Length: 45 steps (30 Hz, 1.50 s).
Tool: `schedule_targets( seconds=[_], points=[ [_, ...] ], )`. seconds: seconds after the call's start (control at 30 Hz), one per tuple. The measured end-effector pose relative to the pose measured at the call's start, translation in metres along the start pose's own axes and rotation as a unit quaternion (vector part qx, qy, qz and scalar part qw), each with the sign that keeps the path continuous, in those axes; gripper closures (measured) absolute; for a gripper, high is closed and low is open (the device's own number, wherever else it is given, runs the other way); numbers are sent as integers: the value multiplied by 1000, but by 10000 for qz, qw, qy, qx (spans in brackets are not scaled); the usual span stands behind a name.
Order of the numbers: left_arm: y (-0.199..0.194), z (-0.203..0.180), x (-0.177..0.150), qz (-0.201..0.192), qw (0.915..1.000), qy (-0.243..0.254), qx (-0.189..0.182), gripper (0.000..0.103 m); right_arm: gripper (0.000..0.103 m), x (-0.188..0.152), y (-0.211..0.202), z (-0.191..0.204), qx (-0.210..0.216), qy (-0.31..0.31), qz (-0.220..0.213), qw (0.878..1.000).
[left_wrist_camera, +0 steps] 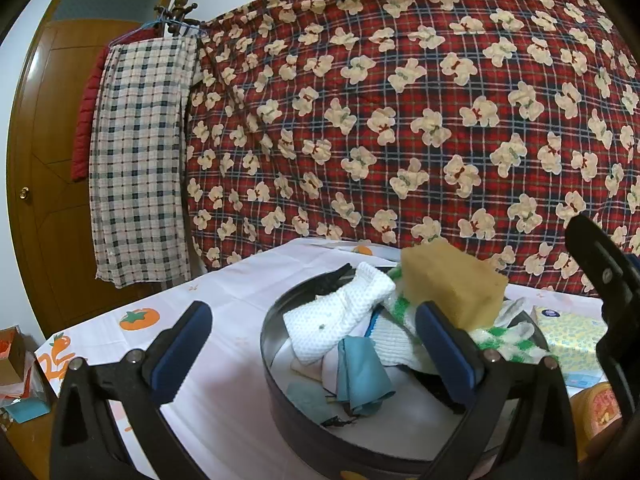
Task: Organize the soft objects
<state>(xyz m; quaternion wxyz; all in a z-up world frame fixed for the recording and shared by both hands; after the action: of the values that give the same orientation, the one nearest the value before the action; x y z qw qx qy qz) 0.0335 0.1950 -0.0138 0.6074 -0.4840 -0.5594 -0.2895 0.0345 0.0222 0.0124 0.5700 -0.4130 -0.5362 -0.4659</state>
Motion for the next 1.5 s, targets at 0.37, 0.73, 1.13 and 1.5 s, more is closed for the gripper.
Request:
schedule_targets(
  seconds=[0.37, 0.73, 1.13, 1.5],
  points=[
    [-5, -5, 5, -137, 9996, 38, -252, 0, 6, 2, -4, 0, -24, -15, -65, 10000],
    [-9, -6, 2, -208, 9996, 98, -132, 0, 5, 2, -5, -5, -120, 53, -120, 9998],
    [-8, -6, -1, -137, 9999, -32, -91, 0, 5, 3, -7, -6, -152, 83, -141, 9998],
    [-10, -7, -2, -159, 9999, -27, -51, 0, 5, 3, -7, -6, -159, 86, -139, 9997]
  ],
)
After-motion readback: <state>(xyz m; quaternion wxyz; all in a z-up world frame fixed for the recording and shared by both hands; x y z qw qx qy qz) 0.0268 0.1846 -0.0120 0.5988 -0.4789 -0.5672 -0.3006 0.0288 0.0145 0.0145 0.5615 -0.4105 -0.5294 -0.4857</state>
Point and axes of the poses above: each gripper's, at about its wrist camera, not at the fingertips, and y roughly the way its jaws point, z to its left, x to its top, the point moved 4 cm from there along y, roughly the way its jaws point, and after that the axes turned 4 degrees about -y, right-handed, at the moved point
